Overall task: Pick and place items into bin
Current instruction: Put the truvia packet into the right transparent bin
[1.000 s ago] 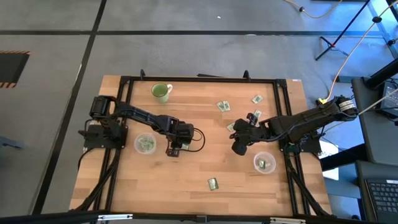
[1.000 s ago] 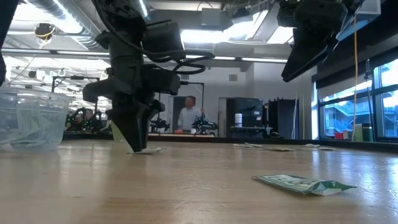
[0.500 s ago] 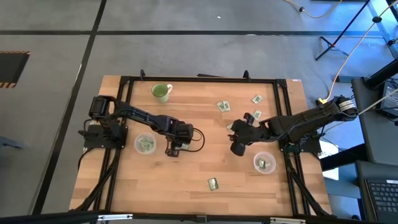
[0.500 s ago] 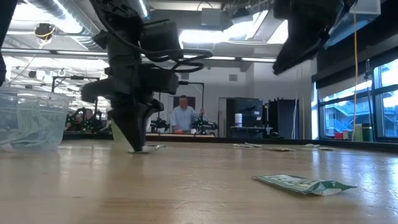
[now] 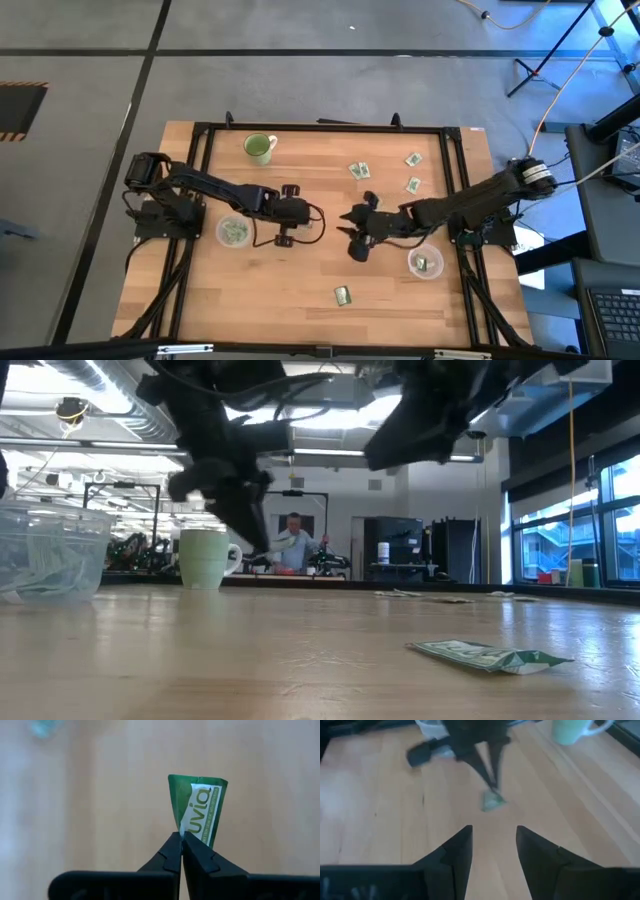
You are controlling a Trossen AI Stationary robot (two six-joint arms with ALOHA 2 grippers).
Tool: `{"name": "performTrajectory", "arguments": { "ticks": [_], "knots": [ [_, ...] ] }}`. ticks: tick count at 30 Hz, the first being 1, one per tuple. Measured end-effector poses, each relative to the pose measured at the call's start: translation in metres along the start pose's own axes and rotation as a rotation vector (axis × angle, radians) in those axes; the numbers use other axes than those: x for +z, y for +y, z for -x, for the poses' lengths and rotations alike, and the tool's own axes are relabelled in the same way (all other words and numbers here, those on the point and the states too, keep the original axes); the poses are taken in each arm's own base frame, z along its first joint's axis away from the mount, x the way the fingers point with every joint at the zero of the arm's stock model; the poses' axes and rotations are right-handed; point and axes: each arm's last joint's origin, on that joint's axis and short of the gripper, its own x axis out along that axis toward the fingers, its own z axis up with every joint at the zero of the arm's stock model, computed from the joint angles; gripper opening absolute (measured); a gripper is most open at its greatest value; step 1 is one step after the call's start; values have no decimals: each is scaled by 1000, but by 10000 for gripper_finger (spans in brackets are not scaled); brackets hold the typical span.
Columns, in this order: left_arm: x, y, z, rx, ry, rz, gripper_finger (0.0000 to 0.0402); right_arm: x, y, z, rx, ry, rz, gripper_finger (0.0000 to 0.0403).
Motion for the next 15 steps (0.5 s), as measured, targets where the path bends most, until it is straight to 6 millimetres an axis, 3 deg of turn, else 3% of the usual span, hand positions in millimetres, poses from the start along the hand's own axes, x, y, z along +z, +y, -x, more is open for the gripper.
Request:
{"name": "performTrajectory", "arguments": {
  "ticks": [7,15],
  "knots": [
    [12,-13,8,257,-104,-54,3,-8,10,-29,-17,-70,109,155],
    [19,-34,20,464,-170,-115,3,-14,7,-38,-189,-106,125,155]
  ]
}}
